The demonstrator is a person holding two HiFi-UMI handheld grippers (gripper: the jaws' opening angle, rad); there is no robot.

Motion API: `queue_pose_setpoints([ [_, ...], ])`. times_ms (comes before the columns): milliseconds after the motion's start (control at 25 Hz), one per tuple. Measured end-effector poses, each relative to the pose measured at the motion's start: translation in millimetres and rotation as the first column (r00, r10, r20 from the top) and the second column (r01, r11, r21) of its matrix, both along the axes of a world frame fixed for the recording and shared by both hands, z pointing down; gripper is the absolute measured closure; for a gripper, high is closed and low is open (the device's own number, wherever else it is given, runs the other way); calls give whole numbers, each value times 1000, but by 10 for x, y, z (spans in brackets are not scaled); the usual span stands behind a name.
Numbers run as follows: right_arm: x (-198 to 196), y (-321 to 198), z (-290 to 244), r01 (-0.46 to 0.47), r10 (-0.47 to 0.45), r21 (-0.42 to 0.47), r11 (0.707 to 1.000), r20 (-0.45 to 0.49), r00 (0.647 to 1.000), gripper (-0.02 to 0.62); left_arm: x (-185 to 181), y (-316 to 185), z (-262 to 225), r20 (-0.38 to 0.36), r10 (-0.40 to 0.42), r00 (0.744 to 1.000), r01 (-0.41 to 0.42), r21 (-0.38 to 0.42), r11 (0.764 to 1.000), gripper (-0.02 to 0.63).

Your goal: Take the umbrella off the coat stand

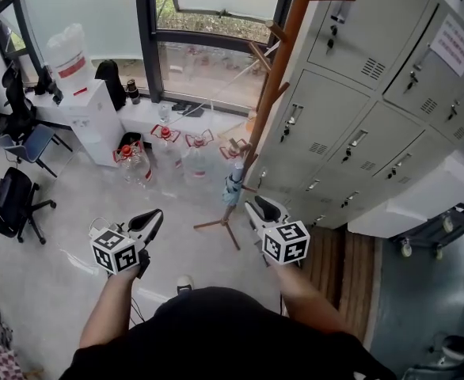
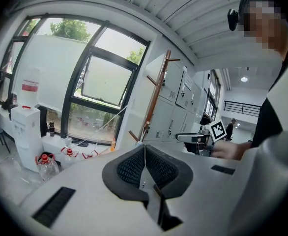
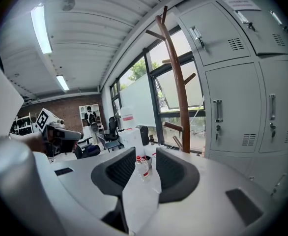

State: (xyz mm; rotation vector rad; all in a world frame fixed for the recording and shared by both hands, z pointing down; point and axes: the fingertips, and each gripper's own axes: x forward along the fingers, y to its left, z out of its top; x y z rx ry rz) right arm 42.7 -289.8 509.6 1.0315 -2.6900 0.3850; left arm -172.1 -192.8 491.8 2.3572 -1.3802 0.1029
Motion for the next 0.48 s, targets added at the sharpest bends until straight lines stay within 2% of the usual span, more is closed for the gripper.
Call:
queue_pose_setpoints([
  [480,-424,-399,-18,-126,126,4,992,-27,992,449,-594,-614,-88,-9,108,994,-108,17,994,581],
])
